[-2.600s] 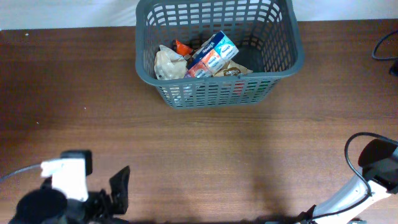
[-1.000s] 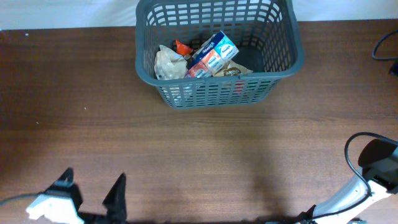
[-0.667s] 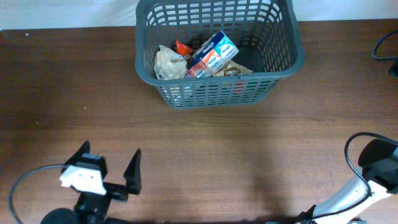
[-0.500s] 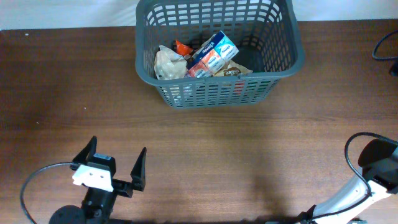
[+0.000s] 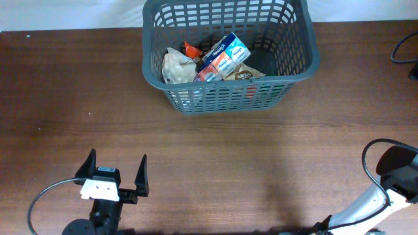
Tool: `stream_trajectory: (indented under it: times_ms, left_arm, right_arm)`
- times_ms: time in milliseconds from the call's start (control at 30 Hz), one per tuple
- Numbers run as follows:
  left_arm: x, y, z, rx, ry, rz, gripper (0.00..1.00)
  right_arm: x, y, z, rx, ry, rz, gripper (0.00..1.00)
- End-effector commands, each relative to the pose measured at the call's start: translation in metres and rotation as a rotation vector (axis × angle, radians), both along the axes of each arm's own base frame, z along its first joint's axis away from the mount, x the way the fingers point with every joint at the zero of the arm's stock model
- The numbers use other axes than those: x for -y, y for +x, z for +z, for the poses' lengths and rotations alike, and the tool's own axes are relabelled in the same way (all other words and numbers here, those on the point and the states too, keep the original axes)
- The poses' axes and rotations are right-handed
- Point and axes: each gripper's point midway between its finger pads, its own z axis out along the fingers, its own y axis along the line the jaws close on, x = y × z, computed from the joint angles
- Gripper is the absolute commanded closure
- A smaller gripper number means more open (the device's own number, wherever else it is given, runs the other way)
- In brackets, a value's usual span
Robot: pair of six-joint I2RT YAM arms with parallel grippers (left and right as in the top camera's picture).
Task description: Pack container
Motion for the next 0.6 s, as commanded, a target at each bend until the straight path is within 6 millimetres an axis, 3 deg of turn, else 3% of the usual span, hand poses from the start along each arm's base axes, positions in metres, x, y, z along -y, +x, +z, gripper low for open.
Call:
stream_trajectory:
  times_ms: [0, 233, 567]
  left_arm:
    - [0.001, 0.005, -0.003, 0.036, 0.068, -0.012, 0.01]
    - [-0.001, 0.024, -0.018, 0.098, 0.088, -0.014, 0.01]
    - [0.019, 0.037, -0.047, 0.143, 0.089, -0.117, 0.01]
  right_arm:
    - [-0.001, 0.001, -0.003, -0.002, 0.010, -0.003, 0.01]
    - [-0.001, 0.001, -0.003, -0.002, 0.010, -0.003, 0.01]
    - [-0.001, 0.001, -0.003, -0.002, 0.010, -0.003, 0.01]
